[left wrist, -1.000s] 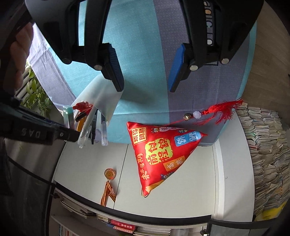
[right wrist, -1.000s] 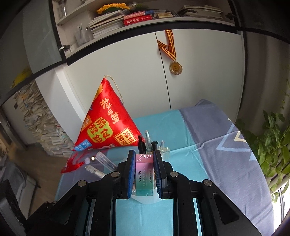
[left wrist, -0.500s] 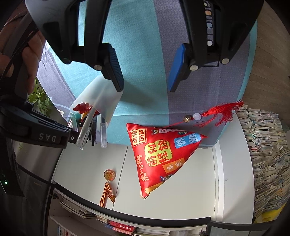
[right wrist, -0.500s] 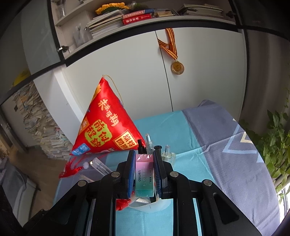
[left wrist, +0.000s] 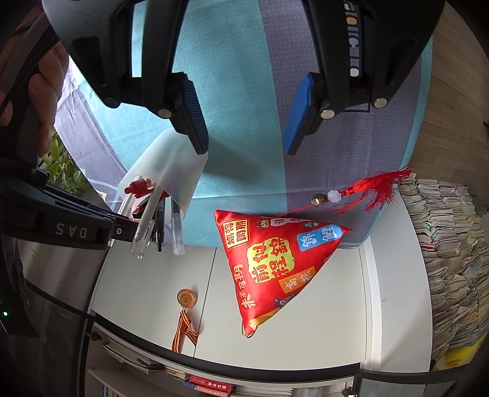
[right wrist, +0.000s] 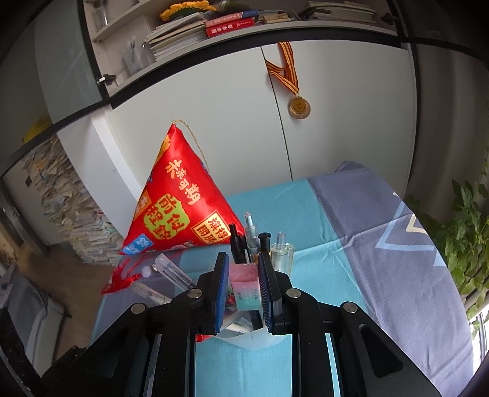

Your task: Organize stationery

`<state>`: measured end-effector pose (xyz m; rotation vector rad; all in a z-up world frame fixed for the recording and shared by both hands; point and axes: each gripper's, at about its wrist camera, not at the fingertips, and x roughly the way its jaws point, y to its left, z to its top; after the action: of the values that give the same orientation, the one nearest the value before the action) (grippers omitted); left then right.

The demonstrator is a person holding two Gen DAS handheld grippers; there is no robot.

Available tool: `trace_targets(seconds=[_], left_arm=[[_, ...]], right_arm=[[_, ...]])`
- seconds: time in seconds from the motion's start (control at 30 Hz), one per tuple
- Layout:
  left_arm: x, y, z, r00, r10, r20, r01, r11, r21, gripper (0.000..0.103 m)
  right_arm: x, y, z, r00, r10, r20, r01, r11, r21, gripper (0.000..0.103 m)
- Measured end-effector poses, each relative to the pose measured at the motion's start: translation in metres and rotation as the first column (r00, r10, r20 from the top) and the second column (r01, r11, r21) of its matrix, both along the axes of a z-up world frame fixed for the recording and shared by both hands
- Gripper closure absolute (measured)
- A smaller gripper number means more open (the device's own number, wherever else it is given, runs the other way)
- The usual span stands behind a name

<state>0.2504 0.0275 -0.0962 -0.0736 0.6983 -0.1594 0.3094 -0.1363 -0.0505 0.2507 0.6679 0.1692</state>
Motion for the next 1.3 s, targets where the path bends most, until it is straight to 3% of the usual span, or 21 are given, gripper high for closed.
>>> trace_targets(seconds=[0.3,0.47,0.83,0.9,1.07,1.13,1.2,1.3], left_arm=[[-0.001,-0.003,-0.002,1.000,-0.001,0.009,0.001,1.000,0.023,0.053],[-0.001,-0.007,-0.003,1.000,-0.005,0.009,0.005,0.999,0.038,0.049],[-0.008,-0.017,0.000,0.997,0.010,0.078,-0.017,0.995,0.096,0.038],[-0.014,-0.018,0.009,0.997,0.012,0.081,-0.021,0.994,0.106,0.037],[-0.048,-0.016,0.036,0.991,0.036,0.132,-0.049,0.995,0.092,0.024],[-0.066,-0.015,0.044,0.988,0.041,0.151,-0.055,0.995,0.088,0.022],[-0.082,-0.014,0.050,0.986,0.038,0.163,-0.054,0.994,0.093,0.020],[-0.106,-0.011,0.058,0.983,0.044,0.180,-0.063,0.993,0.102,0.017]], right_arm=[[-0.013,-0.006,0.004,1.000,0.004,0.002,-0.004,1.000,0.013,0.082],[-0.037,-0.010,0.008,1.000,0.003,0.013,-0.002,0.999,-0.053,0.082],[-0.095,-0.027,0.010,1.000,0.014,0.016,-0.013,0.996,-0.090,0.081],[-0.105,-0.029,0.011,1.000,0.015,0.016,-0.013,0.994,-0.109,0.077],[-0.130,-0.028,0.024,0.999,0.012,0.052,-0.004,0.987,-0.161,0.071],[-0.141,-0.027,0.032,0.997,0.003,0.076,0.010,0.985,-0.173,0.061],[-0.153,-0.026,0.038,0.995,0.002,0.099,0.014,0.987,-0.160,0.043],[-0.171,-0.025,0.046,0.993,-0.001,0.120,0.019,0.988,-0.151,0.041]])
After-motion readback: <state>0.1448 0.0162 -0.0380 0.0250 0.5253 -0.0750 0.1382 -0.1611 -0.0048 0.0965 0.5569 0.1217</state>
